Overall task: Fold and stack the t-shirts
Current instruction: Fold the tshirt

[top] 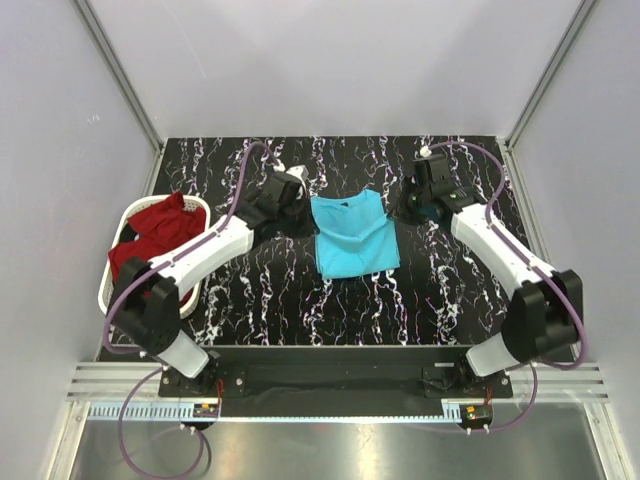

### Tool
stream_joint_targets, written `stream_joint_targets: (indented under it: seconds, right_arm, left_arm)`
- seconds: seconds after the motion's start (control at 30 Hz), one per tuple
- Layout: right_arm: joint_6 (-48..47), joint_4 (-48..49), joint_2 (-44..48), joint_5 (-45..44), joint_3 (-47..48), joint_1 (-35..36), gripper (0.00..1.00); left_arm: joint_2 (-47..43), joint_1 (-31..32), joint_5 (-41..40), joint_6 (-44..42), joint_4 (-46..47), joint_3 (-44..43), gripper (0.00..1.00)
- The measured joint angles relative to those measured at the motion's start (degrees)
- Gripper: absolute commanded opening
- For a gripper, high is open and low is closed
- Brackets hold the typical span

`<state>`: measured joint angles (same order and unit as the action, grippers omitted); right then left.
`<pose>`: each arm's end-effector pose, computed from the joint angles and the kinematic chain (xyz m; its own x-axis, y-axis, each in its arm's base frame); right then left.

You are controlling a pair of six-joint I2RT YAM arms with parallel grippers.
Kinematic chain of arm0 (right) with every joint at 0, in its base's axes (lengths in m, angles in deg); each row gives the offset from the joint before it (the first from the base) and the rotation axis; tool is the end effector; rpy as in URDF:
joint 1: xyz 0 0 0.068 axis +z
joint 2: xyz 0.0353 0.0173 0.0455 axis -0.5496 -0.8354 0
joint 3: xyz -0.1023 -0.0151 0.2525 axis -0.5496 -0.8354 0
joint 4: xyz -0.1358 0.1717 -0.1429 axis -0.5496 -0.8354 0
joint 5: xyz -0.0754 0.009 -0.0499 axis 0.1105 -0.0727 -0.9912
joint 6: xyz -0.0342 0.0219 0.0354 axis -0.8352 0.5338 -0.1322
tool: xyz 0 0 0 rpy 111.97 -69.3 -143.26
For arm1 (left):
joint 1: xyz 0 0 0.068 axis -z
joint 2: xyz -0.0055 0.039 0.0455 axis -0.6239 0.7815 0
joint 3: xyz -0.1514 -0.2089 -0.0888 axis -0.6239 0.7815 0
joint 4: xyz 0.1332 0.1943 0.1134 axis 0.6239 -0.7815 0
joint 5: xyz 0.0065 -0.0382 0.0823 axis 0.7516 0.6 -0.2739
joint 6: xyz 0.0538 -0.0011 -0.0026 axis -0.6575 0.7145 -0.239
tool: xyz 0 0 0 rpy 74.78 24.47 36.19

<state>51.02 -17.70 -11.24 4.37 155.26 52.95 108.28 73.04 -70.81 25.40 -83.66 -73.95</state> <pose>0.3022 0.1099 0.2909 -0.7750 0.2791 -0.5669 0.0352 0.9148 0.4023 0.2809 -0.1963 0.2682 -0.8178 -0.1195 -0.5629 0.1849 0.8717 -0.4538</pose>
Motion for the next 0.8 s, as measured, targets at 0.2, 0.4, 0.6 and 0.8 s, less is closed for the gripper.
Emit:
stream_joint_targets:
  seconds: [0.2, 0.4, 0.6, 0.8]
  right_arm:
    - [-3.19, 0.66, -9.79, 2.78, 9.46, -4.85, 0.00]
    - [-6.29, 1.25, -15.98, 6.73, 17.18, -7.04, 0.00]
    - [-7.91, 3.10, -19.76, 11.02, 21.40, -7.10, 0.00]
    - [-8.44, 4.79, -20.28, 13.31, 23.10, -7.21, 0.00]
  left_arm:
    - [8.55, -4.90, 2.03, -2.62, -0.28, -9.35, 0.00]
    - [14.40, -8.15, 3.26, -3.37, -0.28, -16.87, 0.00]
    - [16.79, -9.81, 4.07, -3.39, -0.33, -20.35, 0.00]
    - [16.92, -10.36, 4.26, -3.39, -0.33, -22.99, 0.00]
